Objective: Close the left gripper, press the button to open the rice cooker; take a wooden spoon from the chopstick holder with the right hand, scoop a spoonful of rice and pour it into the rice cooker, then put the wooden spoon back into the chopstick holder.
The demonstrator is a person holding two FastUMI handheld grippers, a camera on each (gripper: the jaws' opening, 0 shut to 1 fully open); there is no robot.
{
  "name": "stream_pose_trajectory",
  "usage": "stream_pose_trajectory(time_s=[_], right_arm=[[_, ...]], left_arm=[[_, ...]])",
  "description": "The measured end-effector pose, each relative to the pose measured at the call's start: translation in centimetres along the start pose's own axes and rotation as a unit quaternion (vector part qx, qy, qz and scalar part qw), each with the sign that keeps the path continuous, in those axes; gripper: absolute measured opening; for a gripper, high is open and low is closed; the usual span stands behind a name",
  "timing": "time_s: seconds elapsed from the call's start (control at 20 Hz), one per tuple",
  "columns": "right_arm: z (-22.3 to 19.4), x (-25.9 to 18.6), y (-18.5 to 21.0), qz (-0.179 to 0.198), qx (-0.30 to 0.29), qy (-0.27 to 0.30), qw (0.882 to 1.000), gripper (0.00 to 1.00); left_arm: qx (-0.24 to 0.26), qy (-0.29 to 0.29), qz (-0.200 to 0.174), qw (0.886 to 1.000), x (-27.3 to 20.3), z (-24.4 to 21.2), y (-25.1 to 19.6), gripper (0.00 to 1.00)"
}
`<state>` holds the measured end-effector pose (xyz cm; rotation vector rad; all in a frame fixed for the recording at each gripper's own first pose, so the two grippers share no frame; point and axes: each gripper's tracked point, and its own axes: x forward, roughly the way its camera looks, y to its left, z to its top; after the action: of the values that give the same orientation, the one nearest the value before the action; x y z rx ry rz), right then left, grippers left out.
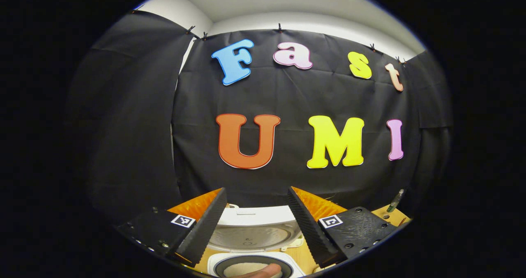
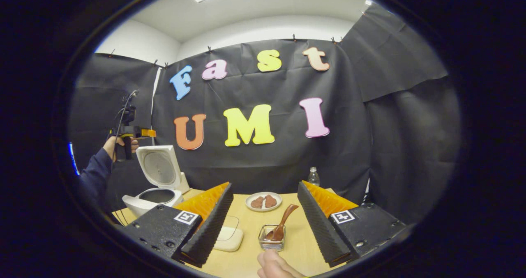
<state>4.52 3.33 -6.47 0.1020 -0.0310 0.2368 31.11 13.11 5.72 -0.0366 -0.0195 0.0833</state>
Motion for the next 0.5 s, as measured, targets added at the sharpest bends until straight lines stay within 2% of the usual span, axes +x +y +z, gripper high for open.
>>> stream_pose_trajectory(time_s=[0.25,0.5], right_arm=[[0.0,-0.5,-1.4,-0.024,0.0,-0.015,1.0,1.0],[-0.5,-0.6,-1.5,-0.028,0.001,-0.01,1.0,1.0]], left_arm=[[0.035,0.055,0.026,0.998,3.0,-3.6,0.5,0.94],[0.02,0.065,0.04,0.997,3.4,-4.0,1.0,0.96]])
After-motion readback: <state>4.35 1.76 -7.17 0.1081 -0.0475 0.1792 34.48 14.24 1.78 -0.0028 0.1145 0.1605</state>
